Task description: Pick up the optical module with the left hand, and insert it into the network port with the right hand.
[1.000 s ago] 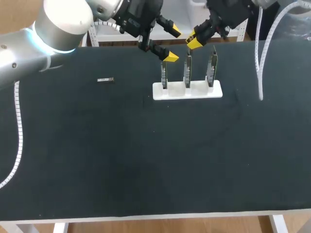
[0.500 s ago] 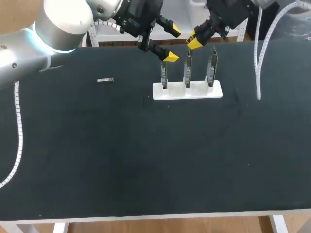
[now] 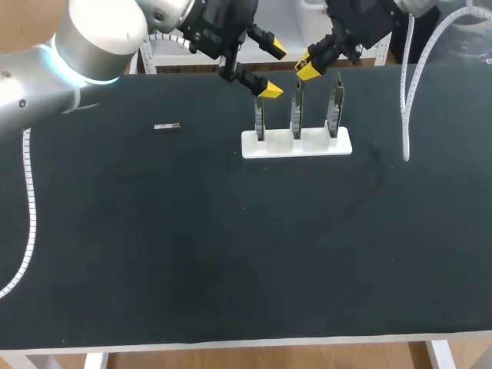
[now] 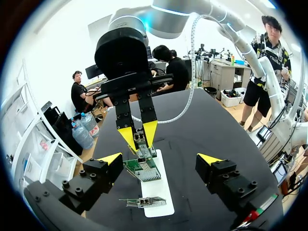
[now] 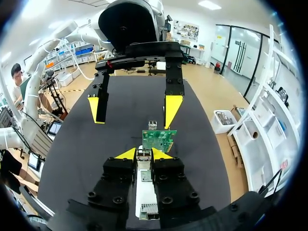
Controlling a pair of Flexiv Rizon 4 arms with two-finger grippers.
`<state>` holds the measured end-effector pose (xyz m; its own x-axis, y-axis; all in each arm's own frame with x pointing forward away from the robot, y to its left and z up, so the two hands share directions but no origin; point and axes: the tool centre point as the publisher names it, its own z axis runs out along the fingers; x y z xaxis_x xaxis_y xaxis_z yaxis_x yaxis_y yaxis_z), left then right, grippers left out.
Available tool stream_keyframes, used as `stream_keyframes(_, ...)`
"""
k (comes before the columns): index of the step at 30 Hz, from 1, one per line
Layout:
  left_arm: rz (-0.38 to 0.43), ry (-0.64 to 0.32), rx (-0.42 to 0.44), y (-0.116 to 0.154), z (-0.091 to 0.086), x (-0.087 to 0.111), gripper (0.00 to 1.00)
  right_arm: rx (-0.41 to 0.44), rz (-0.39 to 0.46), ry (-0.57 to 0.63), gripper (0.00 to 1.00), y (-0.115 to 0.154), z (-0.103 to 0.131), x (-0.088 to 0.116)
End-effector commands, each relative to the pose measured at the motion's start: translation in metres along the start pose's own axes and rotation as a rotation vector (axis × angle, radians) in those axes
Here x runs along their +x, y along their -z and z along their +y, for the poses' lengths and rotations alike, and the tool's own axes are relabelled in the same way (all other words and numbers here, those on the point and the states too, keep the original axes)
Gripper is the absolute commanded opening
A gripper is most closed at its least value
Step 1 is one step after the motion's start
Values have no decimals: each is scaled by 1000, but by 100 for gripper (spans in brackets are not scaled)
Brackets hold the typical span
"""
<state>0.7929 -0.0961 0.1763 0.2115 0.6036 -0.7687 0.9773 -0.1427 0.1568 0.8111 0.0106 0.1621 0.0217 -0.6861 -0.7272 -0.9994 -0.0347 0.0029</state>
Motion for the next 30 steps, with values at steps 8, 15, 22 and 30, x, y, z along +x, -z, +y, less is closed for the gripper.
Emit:
stream_keyframes(8,3,-1,0,0,0,0,100,-10,-9,11,0,-1,-5,-3)
stream_keyframes(15,3,-1,0,0,0,0,100,-8,-9,15,0,-2,-10,-6)
stream_keyframes(22,3,-1,0,0,0,0,100,-16,-10,15,0,-6,-16,-6)
stream_keyframes(30,3,-1,0,0,0,0,100,-18,-10,3,0,-5,-16,-1)
